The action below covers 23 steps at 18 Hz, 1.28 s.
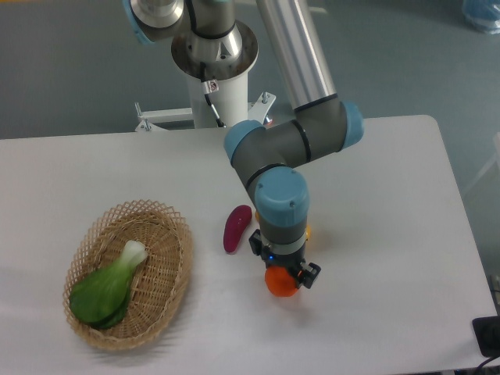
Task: Place the orange on the table
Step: 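Set the orange on the table and open the gripper, then lift the open gripper up and away from the orange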
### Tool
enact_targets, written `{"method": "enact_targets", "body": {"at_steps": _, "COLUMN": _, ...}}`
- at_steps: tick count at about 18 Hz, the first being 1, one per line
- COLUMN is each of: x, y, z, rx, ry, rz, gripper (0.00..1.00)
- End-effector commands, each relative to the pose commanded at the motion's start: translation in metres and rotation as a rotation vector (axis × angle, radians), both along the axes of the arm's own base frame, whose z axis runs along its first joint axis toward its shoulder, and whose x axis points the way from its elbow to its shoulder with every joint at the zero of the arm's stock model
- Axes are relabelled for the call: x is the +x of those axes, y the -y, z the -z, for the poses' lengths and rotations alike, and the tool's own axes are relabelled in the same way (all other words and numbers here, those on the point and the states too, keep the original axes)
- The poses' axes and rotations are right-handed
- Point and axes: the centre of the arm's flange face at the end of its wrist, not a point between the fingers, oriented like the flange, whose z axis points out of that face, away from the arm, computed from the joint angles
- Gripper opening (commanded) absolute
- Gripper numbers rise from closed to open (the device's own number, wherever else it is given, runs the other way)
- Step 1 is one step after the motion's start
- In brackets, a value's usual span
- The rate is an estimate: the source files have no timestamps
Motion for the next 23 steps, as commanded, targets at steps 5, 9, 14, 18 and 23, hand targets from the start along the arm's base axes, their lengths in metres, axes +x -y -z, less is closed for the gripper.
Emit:
{"method": "enact_targets", "body": {"at_steps": 5, "x": 0.008, "y": -0.004, "z": -0.008, "rx": 0.008, "ry": -0.008, "rz": 0.012, "gripper": 1.00}}
{"method": "enact_targets", "body": {"at_steps": 9, "x": 0.004, "y": -0.006, "z": -0.022, "rx": 0.027, "ry": -0.025, "rz": 0.010, "gripper": 1.00}}
{"method": "enact_targets", "body": {"at_steps": 14, "x": -0.025, "y": 0.008, "z": -0.049, "rx": 0.060, "ry": -0.061, "rz": -0.027, "gripper": 1.00}}
{"method": "enact_targets", "body": {"at_steps": 18, "x": -0.060, "y": 0.031, "z": -0.067, "rx": 0.081, "ry": -0.078, "rz": -0.075, "gripper": 1.00}}
{"method": "enact_targets", "body": {"at_steps": 23, "x": -0.089, "y": 0.064, "z": -0.080, "rx": 0.075, "ry": -0.094, "rz": -0.060, "gripper": 1.00}}
